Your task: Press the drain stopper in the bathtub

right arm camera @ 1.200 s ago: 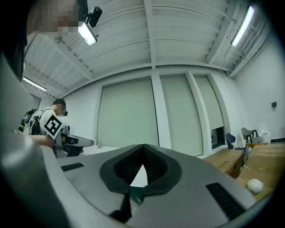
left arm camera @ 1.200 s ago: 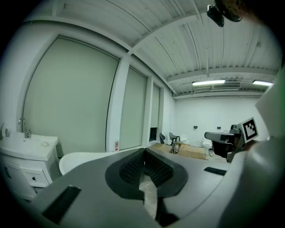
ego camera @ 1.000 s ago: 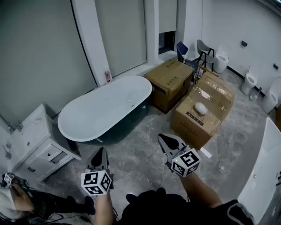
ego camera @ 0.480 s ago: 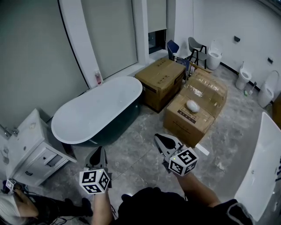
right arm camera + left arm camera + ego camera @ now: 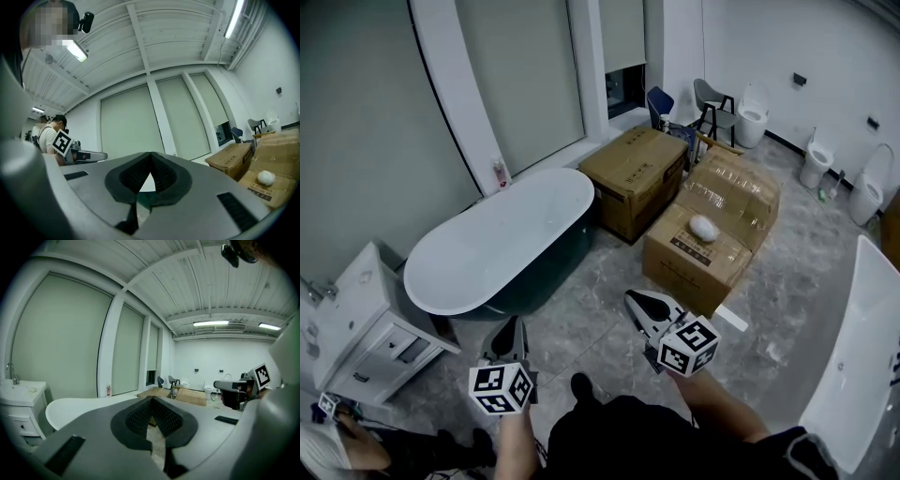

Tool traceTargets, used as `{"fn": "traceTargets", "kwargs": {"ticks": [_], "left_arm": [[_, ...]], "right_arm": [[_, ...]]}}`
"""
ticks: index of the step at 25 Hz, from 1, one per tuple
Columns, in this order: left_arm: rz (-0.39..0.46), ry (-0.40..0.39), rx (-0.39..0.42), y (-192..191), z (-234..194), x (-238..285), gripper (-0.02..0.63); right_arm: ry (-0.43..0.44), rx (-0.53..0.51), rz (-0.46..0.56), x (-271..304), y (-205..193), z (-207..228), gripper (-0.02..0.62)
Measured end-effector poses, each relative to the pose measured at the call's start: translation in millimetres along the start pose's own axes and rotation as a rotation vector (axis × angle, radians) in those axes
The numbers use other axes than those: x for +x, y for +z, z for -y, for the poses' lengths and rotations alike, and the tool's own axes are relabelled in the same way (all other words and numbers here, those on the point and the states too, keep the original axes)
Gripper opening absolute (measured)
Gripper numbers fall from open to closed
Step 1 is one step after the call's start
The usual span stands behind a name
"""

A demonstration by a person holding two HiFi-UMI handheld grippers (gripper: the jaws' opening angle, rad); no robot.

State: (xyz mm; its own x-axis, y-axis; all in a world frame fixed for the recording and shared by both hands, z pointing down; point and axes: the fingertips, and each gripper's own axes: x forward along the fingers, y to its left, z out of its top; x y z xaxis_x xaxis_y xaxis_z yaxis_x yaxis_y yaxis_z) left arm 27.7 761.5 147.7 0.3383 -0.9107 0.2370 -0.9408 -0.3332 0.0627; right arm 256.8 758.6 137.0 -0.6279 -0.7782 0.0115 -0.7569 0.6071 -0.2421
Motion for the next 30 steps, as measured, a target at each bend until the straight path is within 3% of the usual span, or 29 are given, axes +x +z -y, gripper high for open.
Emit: {"fn": "traceTargets", "kwargs": {"ticks": [9, 16, 30], "left_arm": [[-0.01, -0.044, 0.007, 7, -5, 63, 0.012], [-0.014, -0.1, -0.018, 10, -29, 142, 0.012], [-0.046, -0.148, -0.02, 33, -162, 279, 0.012]], "right_arm": [[-0.03, 0.005, -0.043, 26, -6, 36, 0.014], [-0.069, -0.003, -0.097, 83, -10, 76, 0.014], [-0.101, 0.001, -0.199, 276, -20, 120, 0.014]]}}
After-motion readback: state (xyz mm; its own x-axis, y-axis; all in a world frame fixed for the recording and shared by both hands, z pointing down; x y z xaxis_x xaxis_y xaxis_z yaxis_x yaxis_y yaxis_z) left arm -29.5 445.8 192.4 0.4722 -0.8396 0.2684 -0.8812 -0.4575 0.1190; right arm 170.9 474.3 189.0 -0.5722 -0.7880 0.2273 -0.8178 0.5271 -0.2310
